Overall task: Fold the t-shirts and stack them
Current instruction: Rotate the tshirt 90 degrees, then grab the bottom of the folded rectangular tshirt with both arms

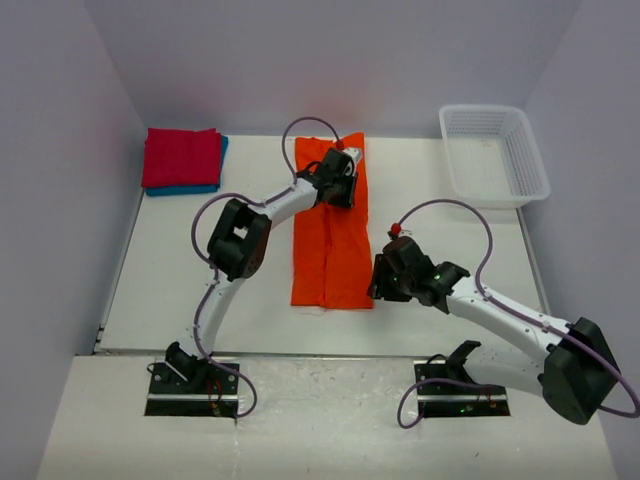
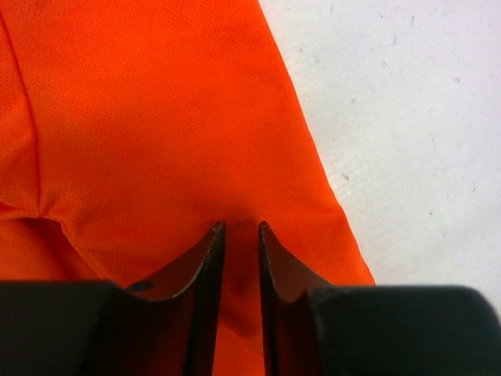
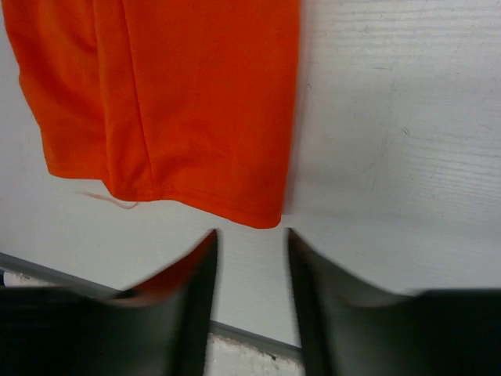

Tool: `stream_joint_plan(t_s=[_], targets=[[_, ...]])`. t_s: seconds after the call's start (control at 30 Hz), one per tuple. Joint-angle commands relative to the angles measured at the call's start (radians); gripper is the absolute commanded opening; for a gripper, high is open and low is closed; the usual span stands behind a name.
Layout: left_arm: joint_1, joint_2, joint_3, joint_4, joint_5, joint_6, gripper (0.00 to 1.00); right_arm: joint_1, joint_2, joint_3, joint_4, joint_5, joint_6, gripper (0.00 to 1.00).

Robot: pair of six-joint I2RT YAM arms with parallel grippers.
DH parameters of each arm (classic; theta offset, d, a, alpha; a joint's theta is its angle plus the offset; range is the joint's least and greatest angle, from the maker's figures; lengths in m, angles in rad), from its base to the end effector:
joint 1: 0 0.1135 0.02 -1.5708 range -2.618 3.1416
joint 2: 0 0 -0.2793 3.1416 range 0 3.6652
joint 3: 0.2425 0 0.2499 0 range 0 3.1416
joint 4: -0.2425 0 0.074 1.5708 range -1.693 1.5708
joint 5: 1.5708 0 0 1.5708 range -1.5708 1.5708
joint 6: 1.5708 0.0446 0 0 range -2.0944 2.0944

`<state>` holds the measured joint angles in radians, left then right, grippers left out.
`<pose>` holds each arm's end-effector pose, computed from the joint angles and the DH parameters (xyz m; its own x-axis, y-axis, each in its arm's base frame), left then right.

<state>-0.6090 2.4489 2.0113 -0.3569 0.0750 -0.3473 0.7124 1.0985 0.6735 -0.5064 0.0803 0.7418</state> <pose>0.4600 -0.3249 0.1589 -0.7591 0.1156 -0.6406 0.3777 0.8798 -0.2887 0.1608 0.1341 0.2218 -0.8634 0.1441 -0.4834 -0.0433 0.9336 0.3557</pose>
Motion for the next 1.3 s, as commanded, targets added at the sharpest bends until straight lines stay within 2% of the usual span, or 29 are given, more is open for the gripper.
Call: stream_joint_plan(t_s=[0.0,0.07,0.2,0.37,0.47,0.63,0.77,0.97,1.17,1.23,1.27], targets=[[0.005,-0.116,-0.011,-0.021,0.002,0.037,0.30,0.001,0.024,-0.037,0.094,-0.008,0.036,0.53],[0.006,-0.125,0.007,-0.031,0.005,0.045,0.34,-0.001,0.029,-0.051,0.106,0.003,0.042,0.60],[0.008,-0.143,0.029,-0.045,0.019,0.050,0.36,-0.002,0.057,-0.071,0.129,-0.014,0.048,0.60],[0.008,-0.171,0.020,-0.054,-0.001,0.047,0.36,-0.002,0.078,-0.104,0.190,-0.040,0.065,0.53],[0.008,-0.226,-0.051,-0.045,-0.035,0.041,0.36,-0.001,0.107,-0.120,0.213,-0.043,0.070,0.47],[0.008,-0.388,-0.258,-0.011,-0.130,0.024,0.36,-0.004,0.167,-0.138,0.270,-0.054,0.074,0.44],[0.008,-0.531,-0.397,0.021,-0.150,0.016,0.36,-0.004,0.213,-0.118,0.290,-0.059,0.067,0.43],[0.008,-0.659,-0.593,0.030,-0.207,-0.033,0.36,-0.005,0.254,-0.101,0.312,-0.068,0.059,0.42],[0.008,-0.708,-0.817,0.051,-0.213,-0.119,0.36,-0.005,0.254,-0.114,0.331,-0.074,0.062,0.34],[0.008,-0.722,-0.882,0.068,-0.211,-0.151,0.36,-0.005,0.262,-0.112,0.335,-0.071,0.060,0.25],[0.008,-0.740,-0.916,0.081,-0.207,-0.159,0.36,-0.005,0.268,-0.109,0.336,-0.074,0.060,0.24]])
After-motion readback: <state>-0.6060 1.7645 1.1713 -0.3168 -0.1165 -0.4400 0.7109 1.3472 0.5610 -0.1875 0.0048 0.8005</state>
